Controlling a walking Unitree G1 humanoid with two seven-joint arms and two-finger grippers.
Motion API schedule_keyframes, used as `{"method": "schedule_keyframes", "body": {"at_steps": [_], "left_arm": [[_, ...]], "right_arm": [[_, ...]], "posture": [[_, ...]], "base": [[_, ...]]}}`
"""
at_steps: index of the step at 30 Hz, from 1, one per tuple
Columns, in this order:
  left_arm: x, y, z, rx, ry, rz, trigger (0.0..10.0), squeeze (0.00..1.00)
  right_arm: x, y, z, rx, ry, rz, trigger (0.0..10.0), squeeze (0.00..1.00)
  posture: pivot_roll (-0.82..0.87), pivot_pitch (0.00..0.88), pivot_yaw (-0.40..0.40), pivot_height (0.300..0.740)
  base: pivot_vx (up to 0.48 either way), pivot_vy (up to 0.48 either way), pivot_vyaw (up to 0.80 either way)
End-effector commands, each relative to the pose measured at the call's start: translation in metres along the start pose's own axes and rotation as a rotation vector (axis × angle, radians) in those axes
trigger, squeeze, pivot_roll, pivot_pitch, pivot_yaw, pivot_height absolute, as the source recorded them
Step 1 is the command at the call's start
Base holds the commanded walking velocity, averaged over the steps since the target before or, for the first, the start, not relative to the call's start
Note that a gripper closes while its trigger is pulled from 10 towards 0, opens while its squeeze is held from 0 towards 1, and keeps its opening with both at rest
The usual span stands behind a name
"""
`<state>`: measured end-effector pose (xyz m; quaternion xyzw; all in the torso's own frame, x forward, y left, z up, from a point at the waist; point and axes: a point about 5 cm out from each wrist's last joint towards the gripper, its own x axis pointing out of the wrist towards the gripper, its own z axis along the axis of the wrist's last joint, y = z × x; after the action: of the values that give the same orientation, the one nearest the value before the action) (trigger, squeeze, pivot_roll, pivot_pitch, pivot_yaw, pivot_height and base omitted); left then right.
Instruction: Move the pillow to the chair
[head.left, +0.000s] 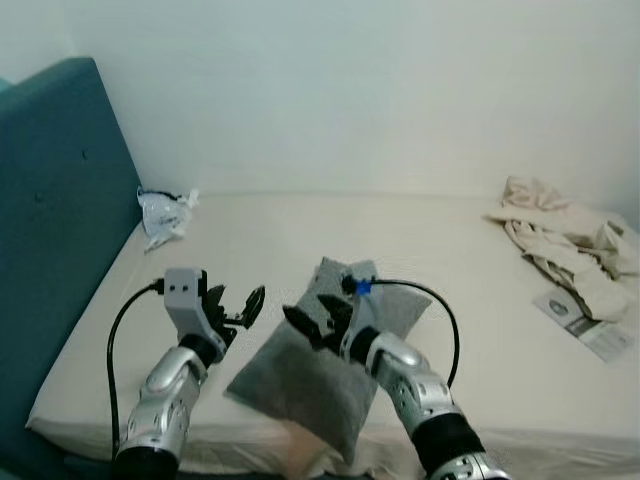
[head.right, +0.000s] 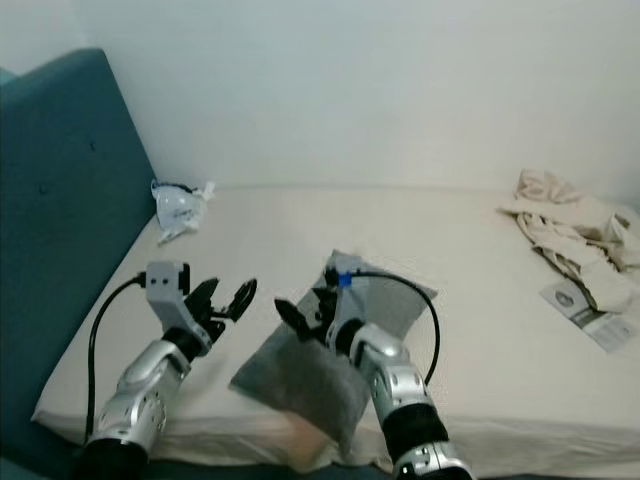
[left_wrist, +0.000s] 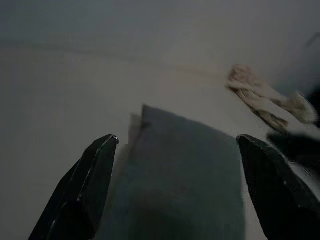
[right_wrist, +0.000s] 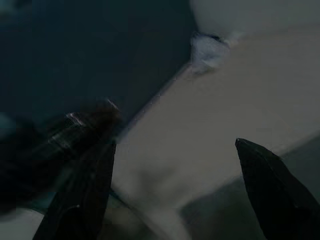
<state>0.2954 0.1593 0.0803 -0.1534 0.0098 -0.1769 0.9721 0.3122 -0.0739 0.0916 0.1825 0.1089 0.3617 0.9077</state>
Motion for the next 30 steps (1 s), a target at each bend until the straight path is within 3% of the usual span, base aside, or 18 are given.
{"method": "schedule_keyframes", "body": {"at_steps": [1,5,10,11,12,17,20,21,24,30], "left_arm": [[-0.004,0.001,0.0,-0.021,0.013,-0.019,10.0,0.0],[-0.011,-0.003,0.003,-0.002,0.027,-0.082,10.0,0.0],[-0.013,-0.004,0.004,-0.012,0.02,-0.085,10.0,0.0],[-0.012,-0.004,0.011,-0.063,-0.029,-0.051,10.0,0.0],[-0.012,-0.004,0.011,-0.063,-0.029,-0.051,10.0,0.0],[-0.008,-0.011,0.021,-0.294,-0.138,-0.016,10.0,0.0],[-0.008,-0.015,0.021,-0.315,-0.134,-0.039,10.0,0.0],[-0.009,-0.026,0.017,-0.374,-0.073,-0.127,10.0,0.0],[-0.009,-0.032,0.014,-0.414,-0.035,-0.185,10.0,0.0],[-0.009,-0.035,0.017,-0.454,-0.053,-0.208,10.0,0.0]], "right_arm": [[-0.003,0.004,0.006,0.05,-0.029,0.049,10.0,0.0],[-0.019,0.021,0.023,0.121,-0.102,0.22,10.0,0.0],[-0.024,0.03,0.03,0.168,-0.13,0.288,10.0,0.0],[-0.025,0.03,0.033,0.215,-0.15,0.291,10.0,0.0],[-0.025,0.03,0.033,0.215,-0.15,0.291,10.0,0.0],[-0.027,0.028,0.037,0.406,-0.221,0.249,10.0,0.0],[-0.027,0.029,0.039,0.432,-0.238,0.255,10.0,0.0],[-0.026,0.033,0.044,0.483,-0.268,0.269,10.0,0.0],[-0.025,0.037,0.045,0.509,-0.276,0.281,10.0,0.0],[-0.023,0.048,0.045,0.574,-0.285,0.344,10.0,0.0]], "posture": [[0.0,0.049,-0.033,0.74],[0.0,0.048,-0.048,0.74],[0.0,0.05,-0.05,0.74],[0.0,0.05,-0.057,0.74],[0.0,0.05,-0.057,0.74],[-0.02,0.057,-0.068,0.74],[-0.02,0.06,-0.068,0.74],[-0.02,0.06,-0.067,0.74],[-0.02,0.062,-0.066,0.74],[-0.02,0.066,-0.067,0.74]], "base": [[0.0,0.0,0.0],[0.0,0.0,0.0],[0.0,0.0,0.0],[0.0,0.0,0.0],[0.0,0.0,0.0],[0.0,0.0,0.0],[0.0,0.0,0.0],[0.0,0.0,0.0],[0.0,0.0,0.0],[0.0,0.0,0.0]]}}
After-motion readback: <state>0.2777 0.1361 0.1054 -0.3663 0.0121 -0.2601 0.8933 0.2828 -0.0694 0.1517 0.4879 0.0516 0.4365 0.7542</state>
